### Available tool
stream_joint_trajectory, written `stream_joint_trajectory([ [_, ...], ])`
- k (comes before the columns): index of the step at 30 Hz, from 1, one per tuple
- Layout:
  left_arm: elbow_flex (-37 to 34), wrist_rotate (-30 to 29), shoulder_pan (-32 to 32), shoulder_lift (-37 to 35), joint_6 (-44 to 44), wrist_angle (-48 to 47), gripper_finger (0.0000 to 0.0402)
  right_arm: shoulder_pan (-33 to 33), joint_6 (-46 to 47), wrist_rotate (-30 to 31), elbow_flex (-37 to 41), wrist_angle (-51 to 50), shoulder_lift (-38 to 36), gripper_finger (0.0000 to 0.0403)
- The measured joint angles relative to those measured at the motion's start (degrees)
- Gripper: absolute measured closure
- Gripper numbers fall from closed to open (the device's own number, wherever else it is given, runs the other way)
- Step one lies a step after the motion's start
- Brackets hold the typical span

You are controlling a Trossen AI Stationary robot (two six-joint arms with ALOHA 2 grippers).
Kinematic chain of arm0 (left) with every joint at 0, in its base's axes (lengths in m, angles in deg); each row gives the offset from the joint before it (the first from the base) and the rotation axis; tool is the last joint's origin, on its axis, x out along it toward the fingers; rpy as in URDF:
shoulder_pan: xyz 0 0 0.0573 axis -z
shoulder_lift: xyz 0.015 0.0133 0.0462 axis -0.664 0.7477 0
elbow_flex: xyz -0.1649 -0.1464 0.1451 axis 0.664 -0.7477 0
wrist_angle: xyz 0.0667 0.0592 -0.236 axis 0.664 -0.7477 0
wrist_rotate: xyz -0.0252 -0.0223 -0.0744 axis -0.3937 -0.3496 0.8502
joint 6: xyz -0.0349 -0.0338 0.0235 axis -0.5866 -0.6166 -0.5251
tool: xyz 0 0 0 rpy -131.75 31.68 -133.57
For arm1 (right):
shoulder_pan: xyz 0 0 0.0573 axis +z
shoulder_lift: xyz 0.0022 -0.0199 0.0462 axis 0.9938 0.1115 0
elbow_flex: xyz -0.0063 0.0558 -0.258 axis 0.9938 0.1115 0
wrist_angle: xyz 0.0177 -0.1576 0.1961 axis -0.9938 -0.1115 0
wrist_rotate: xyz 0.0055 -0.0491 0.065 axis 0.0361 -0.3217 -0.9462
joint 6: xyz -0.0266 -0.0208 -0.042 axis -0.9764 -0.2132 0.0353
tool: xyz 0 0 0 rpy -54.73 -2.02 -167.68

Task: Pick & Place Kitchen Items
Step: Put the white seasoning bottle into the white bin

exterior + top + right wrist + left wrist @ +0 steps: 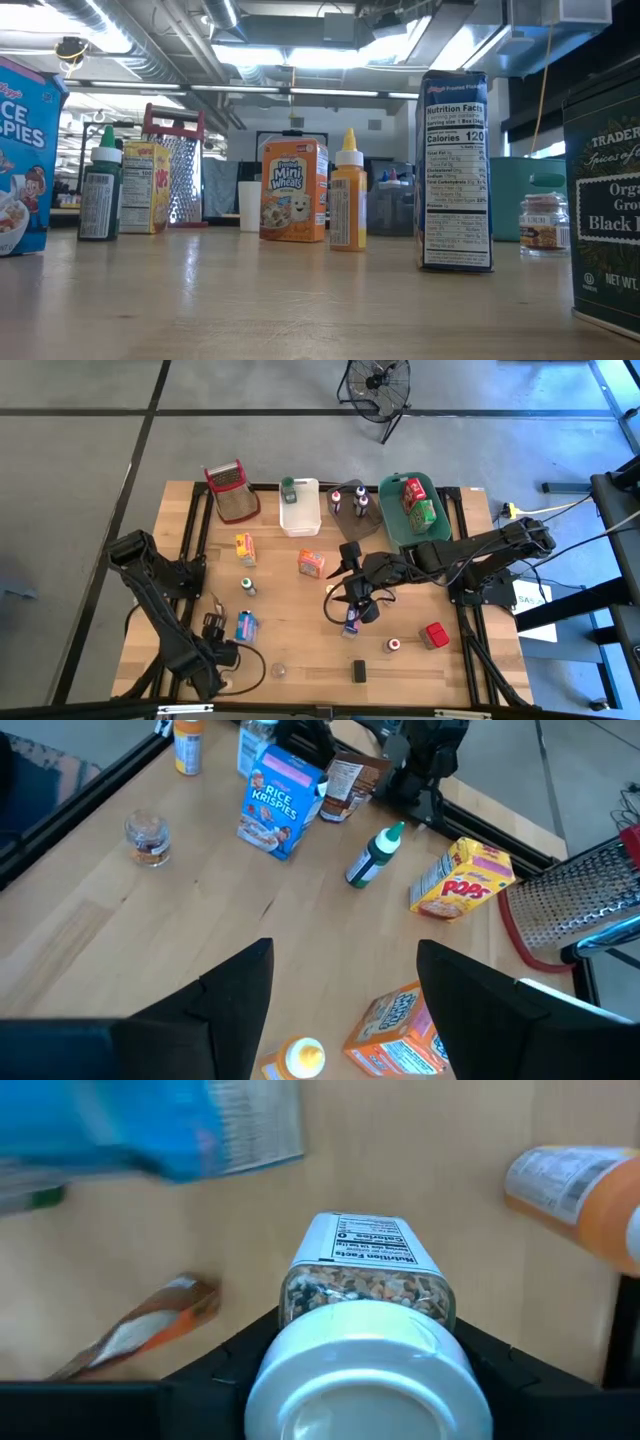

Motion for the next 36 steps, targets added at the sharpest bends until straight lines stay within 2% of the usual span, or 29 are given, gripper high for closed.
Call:
stream_joint_trajectory([
  [6, 5.4, 3.9, -0.9, 0.0, -2.7, -9.0, 0.0201, 0.0, 0.3, 0.0, 0.0, -0.2, 0.0, 0.0153],
  [10, 9.4, 4.0, -0.8, 0.0, -3.8, -12.6, 0.0201, 0.0, 0.5, -0.2, 0.0, -0.7, 0.0, 0.0153],
  [16, 15.6, 1.0, -0.8, -0.1, -4.6, -19.2, 0.0201, 0.1, 0.7, -0.5, 0.0, -0.6, 0.0, 0.0153],
  [21, 20.1, -2.0, -1.5, -0.1, -4.1, -18.8, 0.0201, 0.2, 0.7, -5.3, 0.0, -1.0, 0.0, 0.0153],
  [24, 21.1, -4.2, -2.6, -0.1, -0.8, -19.3, 0.0201, 0.4, 0.7, -7.7, 0.0, -2.4, 0.0, 0.0153],
  [31, 23.6, -6.2, -7.7, -0.1, 9.7, -19.2, 0.0201, 3.0, 3.8, -7.9, 0.0, -4.5, 0.0, 0.0153],
  [36, 25.9, -8.6, -10.5, -0.1, 17.7, -19.2, 0.0201, 6.5, 5.8, -4.1, 0.0, -4.8, 0.0, 0.0153],
])
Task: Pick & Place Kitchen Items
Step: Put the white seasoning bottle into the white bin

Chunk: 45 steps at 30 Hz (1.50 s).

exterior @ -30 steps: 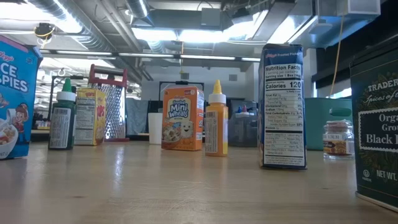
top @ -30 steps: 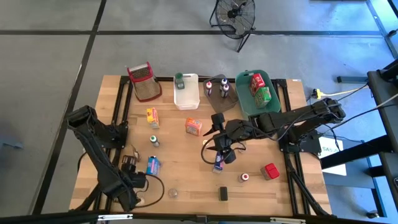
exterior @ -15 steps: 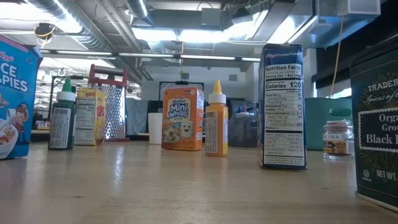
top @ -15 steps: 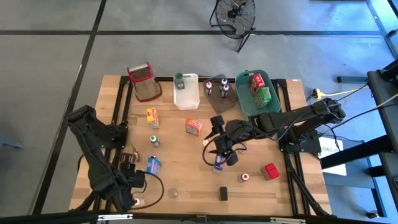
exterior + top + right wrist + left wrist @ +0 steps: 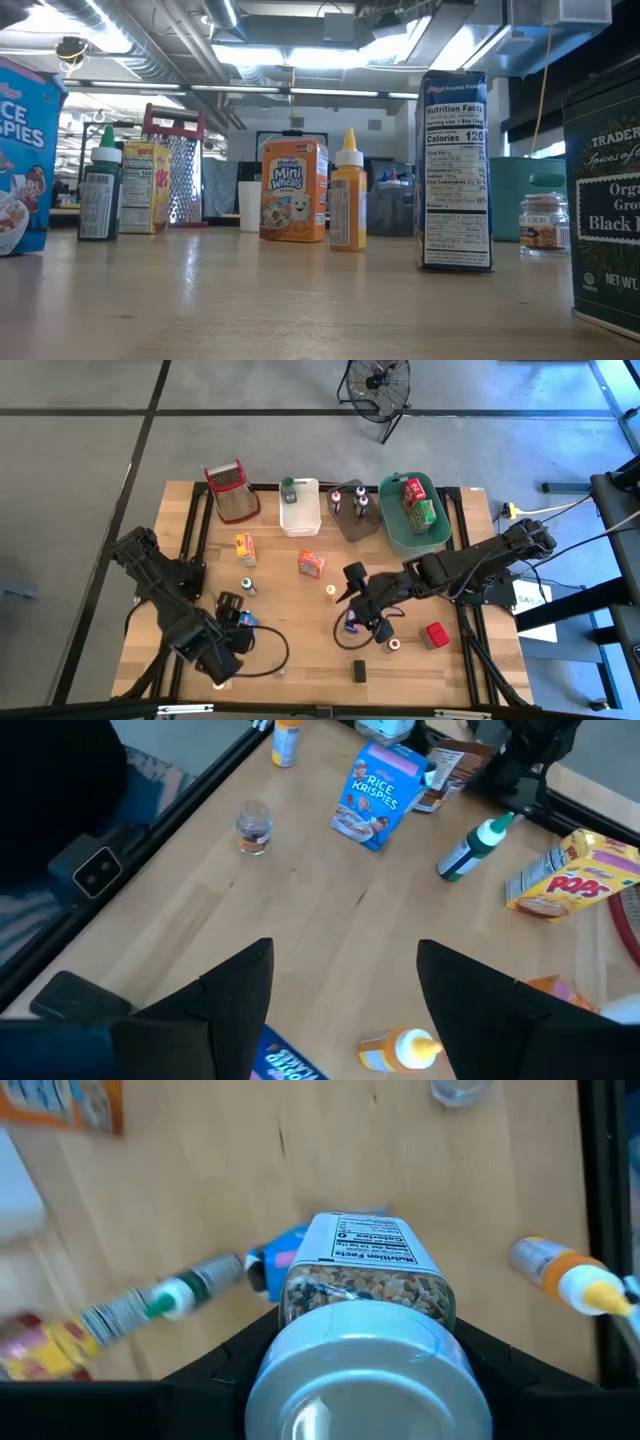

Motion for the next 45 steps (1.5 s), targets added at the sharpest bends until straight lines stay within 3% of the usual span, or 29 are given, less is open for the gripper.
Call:
stream_joint_trajectory([
  [10, 5.6, -7.9, -7.0, 0.0, 22.7, 0.0, 0.0201, 5.7, 3.0, 2.8, 0.0, -0.7, 0.0, 0.0153],
  [16, 8.1, -11.5, -13.3, 0.0, 35.7, 0.0, 0.0201, 8.4, 8.2, 9.0, 0.0, -1.7, 0.0, 0.0153],
  [30, 9.8, -15.6, -38.2, 0.0, 59.0, 0.4, 0.0201, 13.6, 22.8, 17.0, 3.9, -0.6, 0.0, 0.0153],
  [36, 9.8, -9.7, -50.4, 0.0, 66.7, 5.6, 0.0201, 15.6, 26.8, 19.5, 4.0, -0.4, 0.0, 0.0153],
  [45, 9.7, 8.0, -64.9, 0.6, 75.8, 16.7, 0.0201, 17.8, 28.8, 23.2, 4.0, 0.1, 0.4, 0.0153],
])
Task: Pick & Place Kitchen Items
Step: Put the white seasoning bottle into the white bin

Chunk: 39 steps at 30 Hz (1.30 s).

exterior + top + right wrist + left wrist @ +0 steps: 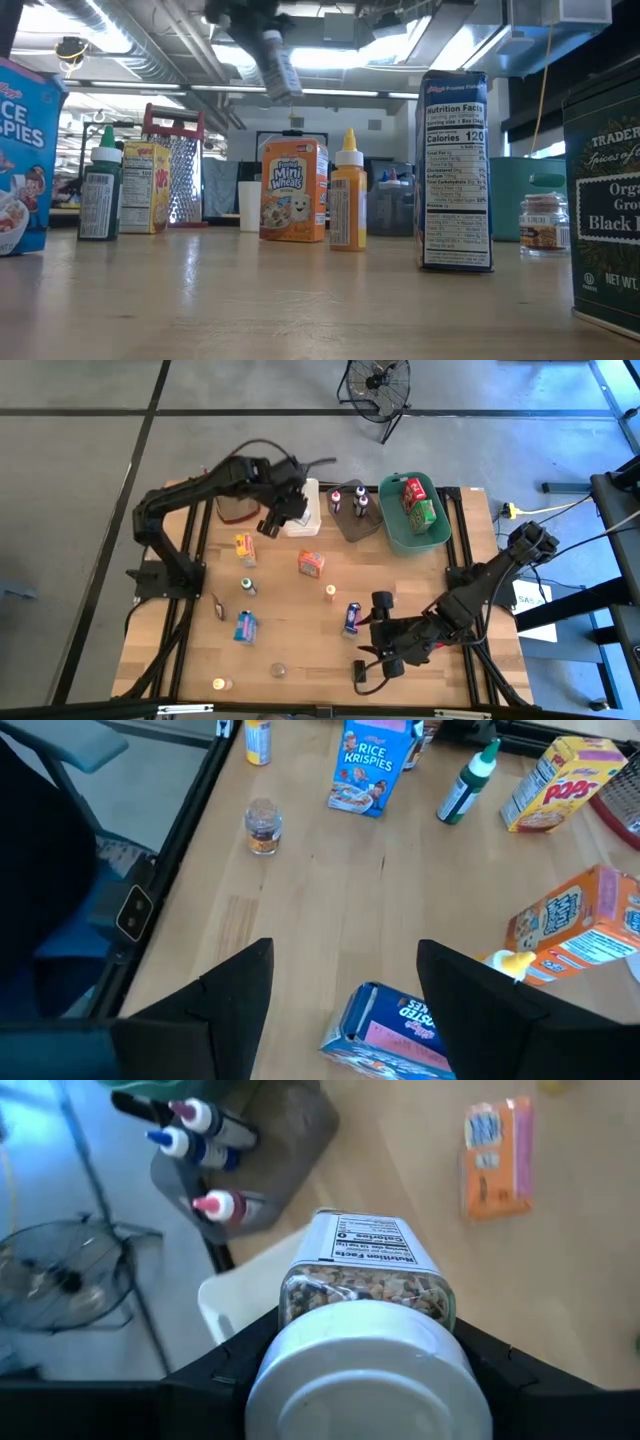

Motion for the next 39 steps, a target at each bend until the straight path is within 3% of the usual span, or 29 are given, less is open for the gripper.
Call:
stream_joint_trajectory([
  [3, 0.0, 3.8, -3.3, 1.0, 0.7, 2.3, 0.0201, 0.0, 0.0, 0.0, 0.0, 0.5, 0.2, 0.0153],
  [12, 0.0, 4.9, -11.3, 9.0, 1.2, 3.4, 0.0201, 0.0, -0.6, 0.0, 0.1, 0.4, 0.6, 0.0153],
  [20, 0.0, 10.0, -17.4, 16.1, -1.5, 5.1, 0.0201, -0.1, -3.2, 0.0, 0.1, -0.2, 0.6, 0.0153],
  [34, 0.0, 9.4, -22.3, 20.0, -5.0, 5.9, 0.0201, -0.1, -4.3, 0.0, 0.1, -4.7, 0.6, 0.0153],
  [39, -0.9, 6.1, -22.3, 20.0, -4.9, 6.0, 0.0201, -0.1, -5.1, 0.0, 0.0, -5.5, 0.6, 0.0153],
])
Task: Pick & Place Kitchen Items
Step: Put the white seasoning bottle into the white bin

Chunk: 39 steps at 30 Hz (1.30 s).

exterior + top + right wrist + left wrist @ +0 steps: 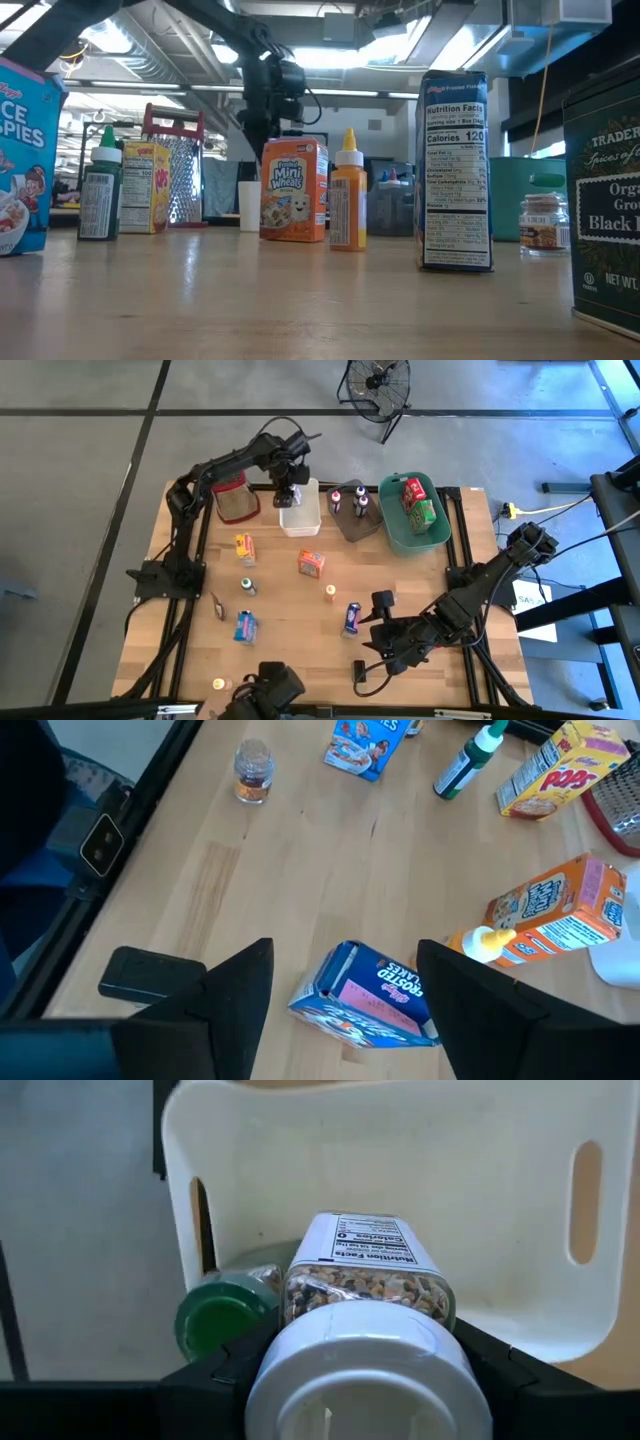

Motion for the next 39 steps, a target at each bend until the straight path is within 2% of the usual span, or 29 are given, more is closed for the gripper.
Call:
stream_joint_trajectory([
  [11, -3.3, -1.3, -0.3, 0.1, 1.0, 1.0, 0.0201, -0.1, -0.7, 0.0, 0.0, -0.5, 0.0, 0.0153],
  [18, -3.3, -1.1, -0.3, 0.1, -0.2, 3.4, 0.0201, -0.1, -0.5, 0.0, 0.0, -0.5, 0.0, 0.0153],
  [39, -3.3, -3.2, -0.3, 1.5, -2.1, 1.5, 0.0197, -0.2, 0.4, -0.5, -0.1, -0.2, 0.3, 0.0153],
])
